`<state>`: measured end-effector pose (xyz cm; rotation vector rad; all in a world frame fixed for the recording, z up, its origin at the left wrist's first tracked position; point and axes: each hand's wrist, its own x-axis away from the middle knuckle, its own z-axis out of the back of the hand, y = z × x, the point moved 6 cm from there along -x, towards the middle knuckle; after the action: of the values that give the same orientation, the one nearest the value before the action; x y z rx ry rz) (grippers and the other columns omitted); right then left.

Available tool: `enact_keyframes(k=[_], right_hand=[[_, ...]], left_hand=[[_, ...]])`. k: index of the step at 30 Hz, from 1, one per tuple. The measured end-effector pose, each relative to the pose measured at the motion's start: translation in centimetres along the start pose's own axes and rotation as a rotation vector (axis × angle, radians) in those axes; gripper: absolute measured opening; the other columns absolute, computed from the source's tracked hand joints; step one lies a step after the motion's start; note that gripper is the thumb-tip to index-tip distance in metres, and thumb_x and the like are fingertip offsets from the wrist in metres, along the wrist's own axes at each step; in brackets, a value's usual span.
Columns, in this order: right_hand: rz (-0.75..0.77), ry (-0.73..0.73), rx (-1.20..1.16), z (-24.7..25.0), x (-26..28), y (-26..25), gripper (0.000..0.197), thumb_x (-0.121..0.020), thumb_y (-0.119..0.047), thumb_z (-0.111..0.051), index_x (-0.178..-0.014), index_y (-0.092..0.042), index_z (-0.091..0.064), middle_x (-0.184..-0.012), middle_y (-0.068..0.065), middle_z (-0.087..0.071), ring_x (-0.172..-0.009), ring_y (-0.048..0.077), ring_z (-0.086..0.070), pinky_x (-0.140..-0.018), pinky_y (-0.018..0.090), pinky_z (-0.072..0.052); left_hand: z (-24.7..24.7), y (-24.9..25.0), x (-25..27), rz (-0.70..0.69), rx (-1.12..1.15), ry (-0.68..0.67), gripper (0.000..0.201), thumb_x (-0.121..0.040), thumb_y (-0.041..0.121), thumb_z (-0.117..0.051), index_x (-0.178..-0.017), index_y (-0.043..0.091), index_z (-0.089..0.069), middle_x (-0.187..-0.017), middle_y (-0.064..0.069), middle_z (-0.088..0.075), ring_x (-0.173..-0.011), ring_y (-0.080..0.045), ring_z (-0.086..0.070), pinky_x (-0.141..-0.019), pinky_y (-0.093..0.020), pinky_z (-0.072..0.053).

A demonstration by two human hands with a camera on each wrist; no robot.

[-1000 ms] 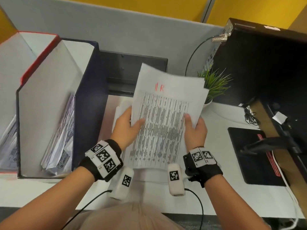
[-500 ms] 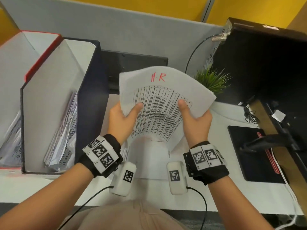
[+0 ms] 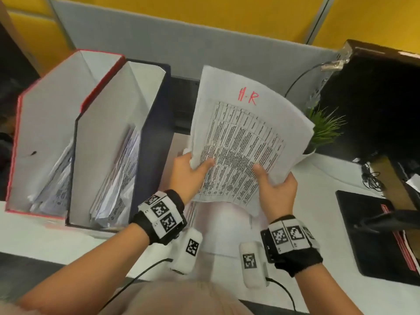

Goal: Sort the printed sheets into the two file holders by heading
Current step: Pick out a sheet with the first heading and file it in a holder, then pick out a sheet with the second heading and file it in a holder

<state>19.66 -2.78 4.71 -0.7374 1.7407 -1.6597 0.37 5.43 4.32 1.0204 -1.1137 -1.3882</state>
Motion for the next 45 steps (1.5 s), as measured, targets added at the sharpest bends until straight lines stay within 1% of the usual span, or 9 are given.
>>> enact_keyframes(k=[8, 11, 14, 17, 20, 25, 30, 36, 45], right_hand=[[0.202, -0.267, 0.134, -1.4, -0.6, -1.7, 0.046, -0.072, -0.011, -0.076, -0.108, -0.031, -0.055, -0.091, -0.002, -0.065, -0.077, 0.000, -0.063, -0.067, 0.006, -0.050], [0.073, -0.297, 0.267, -0.5, -0.3, 2.2, 0.051, -0.069, -0.021, -0.078, -0.112, -0.033, -0.053, -0.098, 0.000, -0.064, -0.089, 0.014, -0.063, -0.073, 0.017, -0.053], [-0.018, -0.282, 0.445, 0.8, -0.1, 5.7, 0.053, -0.067, -0.030, -0.079, -0.111, -0.035, -0.051, -0.106, 0.000, -0.062, -0.100, 0.019, -0.057, -0.085, 0.034, -0.047], [-0.070, -0.247, 0.595, 2.0, 0.1, 7.9, 0.057, -0.066, -0.028, -0.081, -0.115, -0.028, -0.052, -0.114, 0.007, -0.058, -0.105, 0.024, -0.052, -0.092, 0.040, -0.043], [-0.064, -0.204, 0.712, 2.7, 0.5, 8.9, 0.066, -0.060, -0.016, -0.087, -0.119, -0.012, -0.056, -0.113, 0.020, -0.060, -0.107, 0.035, -0.055, -0.097, 0.046, -0.041], [-0.132, -0.200, 0.853, 3.2, 1.4, 10.3, 0.079, -0.053, -0.005, -0.088, -0.126, -0.006, -0.055, -0.117, 0.026, -0.059, -0.110, 0.040, -0.055, -0.100, 0.047, -0.040], [-0.183, -0.274, 1.005, 3.4, 1.4, 11.3, 0.087, -0.054, -0.013, -0.090, -0.131, -0.002, -0.050, -0.126, 0.026, -0.054, -0.120, 0.040, -0.046, -0.106, 0.042, -0.029], [-0.190, -0.306, 1.070, 3.3, 1.6, 11.8, 0.085, -0.058, -0.017, -0.088, -0.132, -0.005, -0.049, -0.126, 0.027, -0.052, -0.121, 0.039, -0.044, -0.104, 0.042, -0.029], [-0.210, -0.319, 1.065, 3.7, 1.2, 12.6, 0.084, -0.060, -0.016, -0.086, -0.134, -0.007, -0.046, -0.127, 0.027, -0.050, -0.122, 0.039, -0.042, -0.106, 0.043, -0.028]], left_hand=[[12.4, 9.5, -1.2, -0.097, -0.120, 0.091, 0.013, -0.080, 0.028, -0.071, -0.077, 0.019, -0.063, -0.060, 0.010, -0.060, -0.051, 0.002, -0.054, -0.047, -0.011, -0.042], [19.0, 10.1, -1.4, -0.013, -0.163, 0.188, 0.025, -0.077, 0.033, -0.073, -0.097, 0.018, -0.067, -0.092, 0.003, -0.071, -0.083, -0.008, -0.067, -0.072, -0.020, -0.053], [25.4, 9.3, -1.1, 0.103, -0.255, 0.325, 0.034, -0.075, 0.038, -0.073, -0.103, 0.020, -0.068, -0.096, 0.006, -0.071, -0.091, -0.014, -0.067, -0.087, -0.038, -0.050], [30.2, 7.6, -0.8, 0.227, -0.339, 0.404, 0.034, -0.073, 0.039, -0.074, -0.101, 0.022, -0.068, -0.095, 0.005, -0.071, -0.091, -0.016, -0.066, -0.089, -0.041, -0.048], [33.1, 5.5, -1.0, 0.332, -0.427, 0.438, 0.022, -0.073, 0.030, -0.076, -0.090, 0.019, -0.066, -0.084, 0.003, -0.068, -0.081, -0.015, -0.063, -0.070, -0.031, -0.046], [33.8, 1.2, -3.1, 0.441, -0.755, 0.408, 0.048, -0.070, 0.023, -0.080, -0.110, 0.003, -0.062, -0.102, -0.015, -0.064, -0.091, -0.031, -0.060, -0.080, -0.040, -0.050], [30.5, -2.3, -5.2, 0.452, -0.952, 0.278, 0.044, -0.071, 0.023, -0.080, -0.104, -0.001, -0.063, -0.087, -0.013, -0.059, -0.077, -0.027, -0.056, -0.067, -0.031, -0.045], [27.1, -5.7, -6.9, 0.515, -1.162, 0.037, 0.040, -0.075, 0.021, -0.076, -0.107, 0.001, -0.064, -0.103, -0.016, -0.066, -0.095, -0.030, -0.062, -0.080, -0.032, -0.047], [27.6, -7.1, -7.4, 0.472, -1.055, 0.032, 0.037, -0.079, 0.010, -0.070, -0.116, 0.010, -0.064, -0.116, -0.010, -0.064, -0.106, -0.026, -0.058, -0.091, -0.032, -0.045]])
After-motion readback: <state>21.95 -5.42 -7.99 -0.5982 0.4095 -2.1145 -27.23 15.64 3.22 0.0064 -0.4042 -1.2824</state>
